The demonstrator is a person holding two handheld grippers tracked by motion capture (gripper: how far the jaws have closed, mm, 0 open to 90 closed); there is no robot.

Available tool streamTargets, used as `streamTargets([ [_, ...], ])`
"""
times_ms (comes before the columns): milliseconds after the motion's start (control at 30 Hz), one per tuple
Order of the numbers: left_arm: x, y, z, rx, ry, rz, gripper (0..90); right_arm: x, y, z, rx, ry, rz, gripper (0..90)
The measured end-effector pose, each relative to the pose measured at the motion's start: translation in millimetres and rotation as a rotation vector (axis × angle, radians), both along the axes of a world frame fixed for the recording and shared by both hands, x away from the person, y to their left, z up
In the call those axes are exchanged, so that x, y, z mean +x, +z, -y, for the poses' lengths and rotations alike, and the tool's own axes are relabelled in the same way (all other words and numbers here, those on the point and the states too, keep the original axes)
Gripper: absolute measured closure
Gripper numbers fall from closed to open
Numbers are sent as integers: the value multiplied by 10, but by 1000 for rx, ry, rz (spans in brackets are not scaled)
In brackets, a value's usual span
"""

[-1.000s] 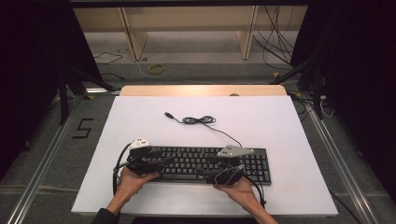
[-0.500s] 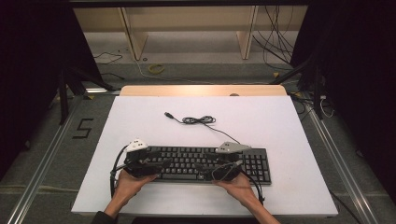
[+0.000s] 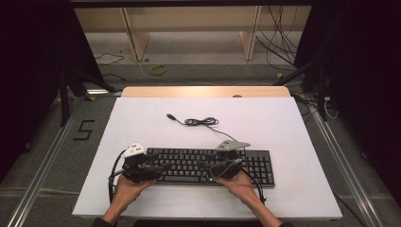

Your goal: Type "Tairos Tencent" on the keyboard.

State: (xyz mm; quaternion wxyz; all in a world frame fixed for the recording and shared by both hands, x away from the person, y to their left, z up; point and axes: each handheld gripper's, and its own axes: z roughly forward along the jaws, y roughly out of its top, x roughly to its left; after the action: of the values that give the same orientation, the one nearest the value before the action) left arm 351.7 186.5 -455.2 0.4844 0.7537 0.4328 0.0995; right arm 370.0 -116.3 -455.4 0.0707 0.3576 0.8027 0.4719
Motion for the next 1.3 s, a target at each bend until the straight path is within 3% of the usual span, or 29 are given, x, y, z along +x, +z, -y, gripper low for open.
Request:
streamTargets([
  [267,-39,-2,-29,-4,-3,14,280,71,-25,-50,-31,-12,-19,755],
  [600,-92,-9,-47,-5,-11,28,261,161,-104,-139,-94,-29,-39,892],
  [833,-131,-20,-70,-6,-18,41,247,206,-157,-182,-129,-42,-60,900],
  [1300,-188,-43,-96,-17,-19,43,242,239,-208,-218,-144,-45,-77,900],
])
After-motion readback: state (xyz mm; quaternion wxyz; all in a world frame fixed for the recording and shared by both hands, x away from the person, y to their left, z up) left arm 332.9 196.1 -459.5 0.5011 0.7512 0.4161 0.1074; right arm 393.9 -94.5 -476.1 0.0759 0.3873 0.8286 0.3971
